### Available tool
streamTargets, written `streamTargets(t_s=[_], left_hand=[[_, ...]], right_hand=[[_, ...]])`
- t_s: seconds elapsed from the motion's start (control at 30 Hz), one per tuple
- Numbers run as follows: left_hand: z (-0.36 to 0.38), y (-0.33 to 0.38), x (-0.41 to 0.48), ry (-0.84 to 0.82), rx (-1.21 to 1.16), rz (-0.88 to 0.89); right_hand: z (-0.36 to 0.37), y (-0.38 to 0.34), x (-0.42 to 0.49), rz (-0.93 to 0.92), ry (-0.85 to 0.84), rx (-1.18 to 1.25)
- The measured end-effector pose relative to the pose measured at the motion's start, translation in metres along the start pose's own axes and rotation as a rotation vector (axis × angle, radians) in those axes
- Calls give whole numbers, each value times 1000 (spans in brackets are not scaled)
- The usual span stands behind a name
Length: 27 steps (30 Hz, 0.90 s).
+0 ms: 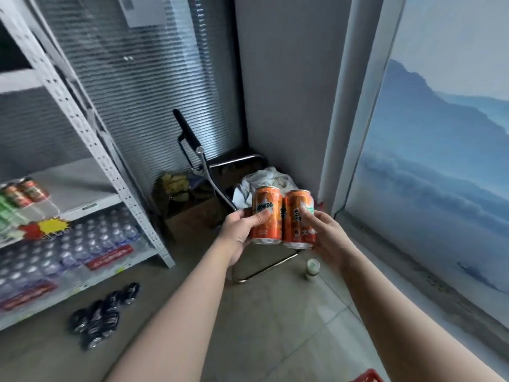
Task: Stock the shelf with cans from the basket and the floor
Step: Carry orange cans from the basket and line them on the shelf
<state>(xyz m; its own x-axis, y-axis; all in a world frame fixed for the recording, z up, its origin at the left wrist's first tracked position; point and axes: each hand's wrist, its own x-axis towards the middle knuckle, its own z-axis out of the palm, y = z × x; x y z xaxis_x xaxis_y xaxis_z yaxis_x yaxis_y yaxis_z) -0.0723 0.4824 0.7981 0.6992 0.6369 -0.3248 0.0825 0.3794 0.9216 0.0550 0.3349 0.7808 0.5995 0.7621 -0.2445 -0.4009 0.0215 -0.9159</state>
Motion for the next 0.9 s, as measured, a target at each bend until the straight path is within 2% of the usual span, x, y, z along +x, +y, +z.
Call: streamTargets(t_s=[0.27, 0.37, 0.67, 0.9], left_hand=[[-88, 1, -56, 316, -107, 70], [-119, -4, -82, 402, -143, 100], [-195, -20, -160, 568, -219, 161], [-244, -22, -195, 617, -212, 170]], right_hand=[[89, 29, 27, 71, -339, -47], [123, 43, 24, 82, -415, -77], [210, 83, -7, 145, -623, -170], [264, 104, -23, 171, -682, -173]])
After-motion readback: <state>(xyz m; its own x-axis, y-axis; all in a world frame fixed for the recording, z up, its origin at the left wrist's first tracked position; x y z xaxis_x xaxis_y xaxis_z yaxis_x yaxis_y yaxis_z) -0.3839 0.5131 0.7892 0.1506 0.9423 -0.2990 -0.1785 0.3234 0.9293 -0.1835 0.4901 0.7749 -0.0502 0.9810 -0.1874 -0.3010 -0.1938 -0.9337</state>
